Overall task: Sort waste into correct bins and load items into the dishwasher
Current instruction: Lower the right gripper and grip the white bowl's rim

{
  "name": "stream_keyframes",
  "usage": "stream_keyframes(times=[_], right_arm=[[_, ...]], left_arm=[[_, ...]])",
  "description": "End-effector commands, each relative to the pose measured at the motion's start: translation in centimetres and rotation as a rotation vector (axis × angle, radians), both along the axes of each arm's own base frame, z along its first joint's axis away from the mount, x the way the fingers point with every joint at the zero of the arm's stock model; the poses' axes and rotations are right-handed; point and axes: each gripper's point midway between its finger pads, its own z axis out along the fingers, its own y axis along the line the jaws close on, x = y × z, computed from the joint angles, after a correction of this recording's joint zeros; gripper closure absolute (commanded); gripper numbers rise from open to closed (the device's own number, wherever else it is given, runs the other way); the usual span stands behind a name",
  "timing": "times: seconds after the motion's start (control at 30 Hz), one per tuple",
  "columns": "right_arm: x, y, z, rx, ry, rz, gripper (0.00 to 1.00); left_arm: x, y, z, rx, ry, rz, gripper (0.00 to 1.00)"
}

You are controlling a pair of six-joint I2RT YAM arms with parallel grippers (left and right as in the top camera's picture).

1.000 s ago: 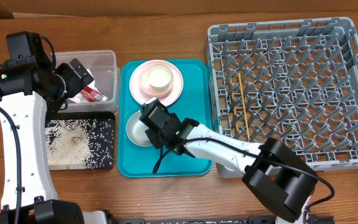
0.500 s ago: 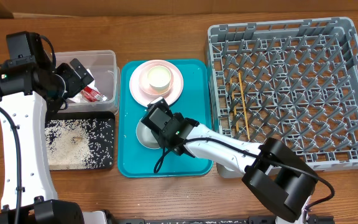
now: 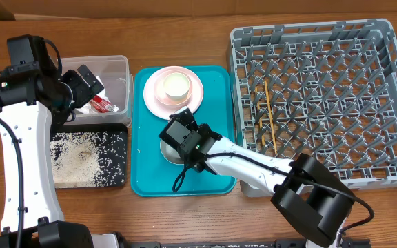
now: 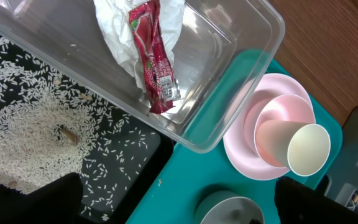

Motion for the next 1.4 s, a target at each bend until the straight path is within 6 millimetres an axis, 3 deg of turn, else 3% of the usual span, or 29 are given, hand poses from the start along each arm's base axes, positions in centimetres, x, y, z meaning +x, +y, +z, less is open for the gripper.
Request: stream_keyframes(times=[0.0, 0.17, 0.27, 0.37, 0.67, 0.9, 1.1, 1.37], right_arm=[[0.6, 0.2, 2.7, 0.056, -0.049, -0.029, 0.95], [-0.3, 2.8, 6.1, 0.215, 0.006, 0.004, 0.95], [-1.4, 4.8, 9.7, 0.347, 0.045, 0.07, 0.78], [-2.6, 6.1, 11.8, 0.439, 0.088, 0.128, 0.73], [-4.4, 6.2, 10.2, 0.42, 0.183, 0.167, 0.6], [-5.0, 6.2, 7.4, 0.335, 0.21, 0.232, 0.51], [-5.5, 6.5, 5.3, 0.28, 0.23, 0.285, 0.51], [-5.8, 6.8, 3.9, 0.256, 0.239, 0.312, 0.55]], left_arm=[[0.1, -0.1, 1.1, 0.003, -0.031, 0.007, 0.0], [0.1, -0.1, 1.1, 0.003, -0.031, 0.006, 0.0], [0.1, -0.1, 1.1, 0.003, -0.031, 0.006, 0.0], [0.1, -0.1, 1.1, 0.003, -0.031, 0.007, 0.0], [0.1, -0.1, 1.1, 0.003, -0.031, 0.007, 0.0], [0.1, -0.1, 1.1, 0.003, -0.031, 0.006, 0.0], [0.1, -0.1, 1.1, 0.003, -0.031, 0.006, 0.0], [0.1, -0.1, 1.1, 0.003, -0.031, 0.006, 0.0]])
